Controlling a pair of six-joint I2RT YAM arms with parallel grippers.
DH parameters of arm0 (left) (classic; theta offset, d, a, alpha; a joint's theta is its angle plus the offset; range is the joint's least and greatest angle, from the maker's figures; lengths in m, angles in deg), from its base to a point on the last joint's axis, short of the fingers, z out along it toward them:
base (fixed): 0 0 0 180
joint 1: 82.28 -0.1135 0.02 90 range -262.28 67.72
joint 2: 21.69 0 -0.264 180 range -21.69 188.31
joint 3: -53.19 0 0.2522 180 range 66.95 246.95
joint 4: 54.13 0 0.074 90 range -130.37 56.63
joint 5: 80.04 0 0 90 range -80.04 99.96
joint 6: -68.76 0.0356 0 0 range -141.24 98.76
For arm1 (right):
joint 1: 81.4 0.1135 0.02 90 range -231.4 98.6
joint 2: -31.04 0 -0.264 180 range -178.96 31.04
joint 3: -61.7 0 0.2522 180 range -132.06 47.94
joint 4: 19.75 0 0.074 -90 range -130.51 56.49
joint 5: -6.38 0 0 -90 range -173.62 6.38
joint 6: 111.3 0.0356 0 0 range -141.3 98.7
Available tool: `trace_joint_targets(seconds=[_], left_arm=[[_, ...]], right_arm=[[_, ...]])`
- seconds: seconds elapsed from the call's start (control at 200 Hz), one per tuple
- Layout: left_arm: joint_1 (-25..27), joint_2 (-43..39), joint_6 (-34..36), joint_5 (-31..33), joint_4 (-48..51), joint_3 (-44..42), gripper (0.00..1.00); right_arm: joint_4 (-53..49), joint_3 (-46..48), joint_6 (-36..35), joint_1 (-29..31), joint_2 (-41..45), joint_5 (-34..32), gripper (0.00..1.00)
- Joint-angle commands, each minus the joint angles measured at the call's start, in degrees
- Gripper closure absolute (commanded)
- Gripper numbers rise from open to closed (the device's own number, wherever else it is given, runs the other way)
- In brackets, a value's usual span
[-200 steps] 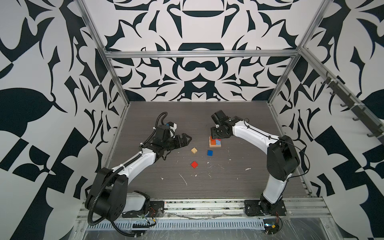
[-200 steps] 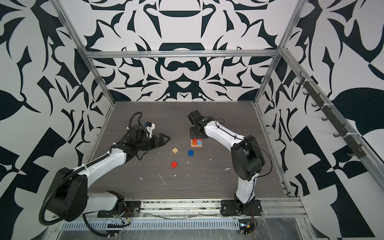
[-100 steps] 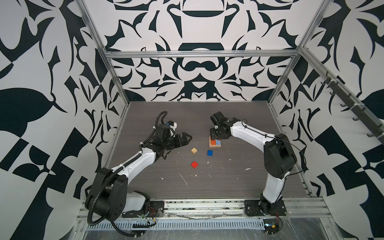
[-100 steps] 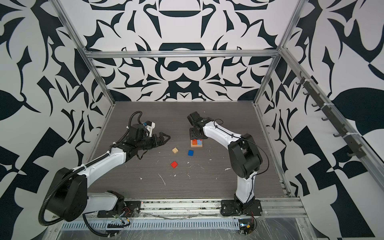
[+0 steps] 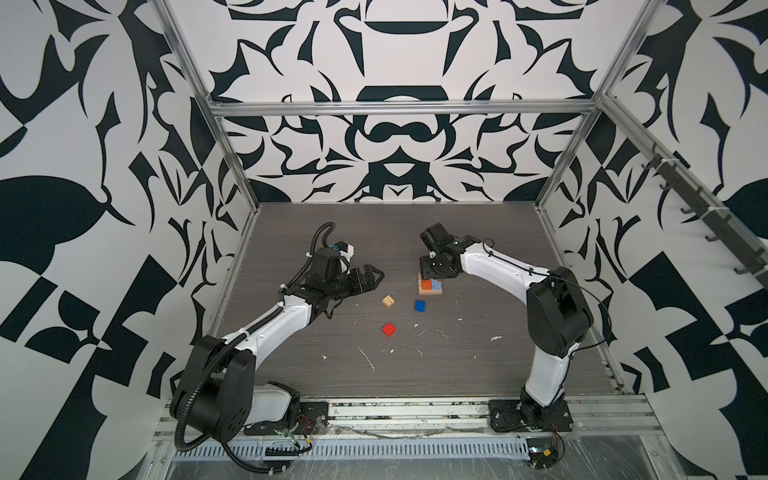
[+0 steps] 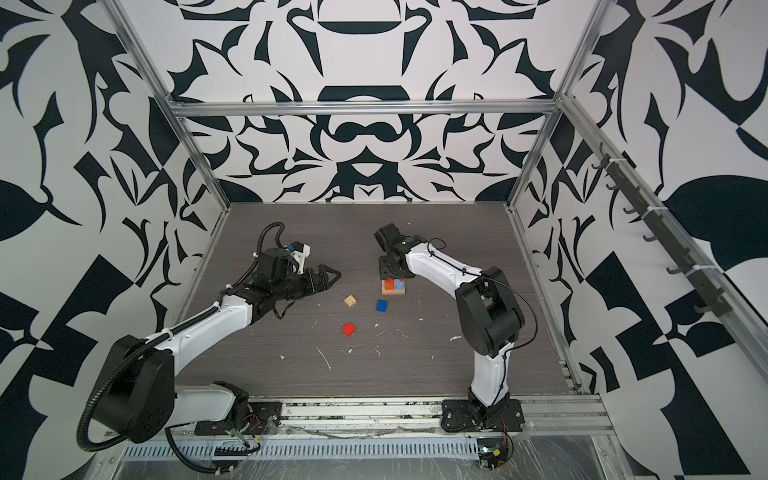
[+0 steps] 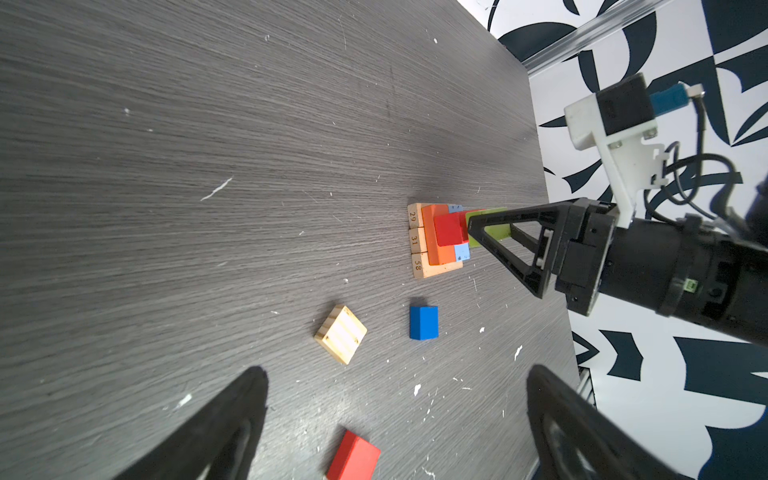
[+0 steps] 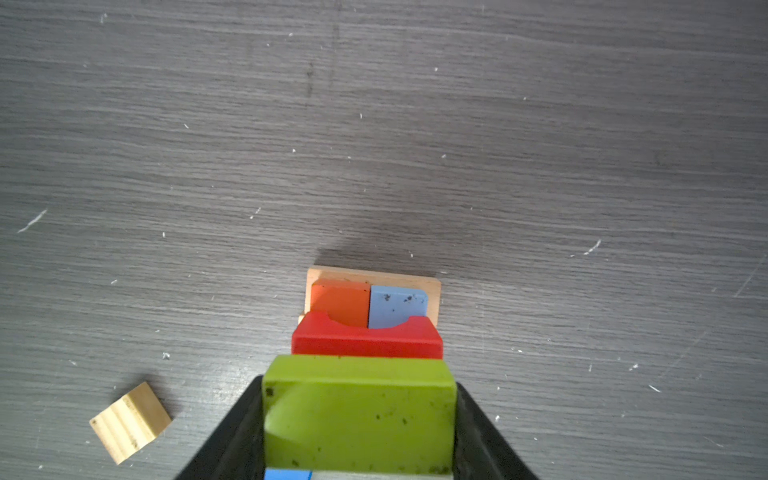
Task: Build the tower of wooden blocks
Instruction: 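Lower the lime-green block onto the red arch block and open the right gripper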
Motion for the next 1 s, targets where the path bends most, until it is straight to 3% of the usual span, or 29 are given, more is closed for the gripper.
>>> trace_joint_targets(seconds=[0.0, 0.995], left_arm=[[0.2, -0.5, 0.1, -0.6, 0.1, 0.7, 0.0], [0.5, -0.3, 0.0, -0.5, -0.1, 0.6, 0.01]], right_arm=[[0.6, 0.0, 0.7, -0.3, -0.1, -1.2, 0.53], [0.9, 0.1, 0.9, -0.3, -0.4, -1.8, 0.52]])
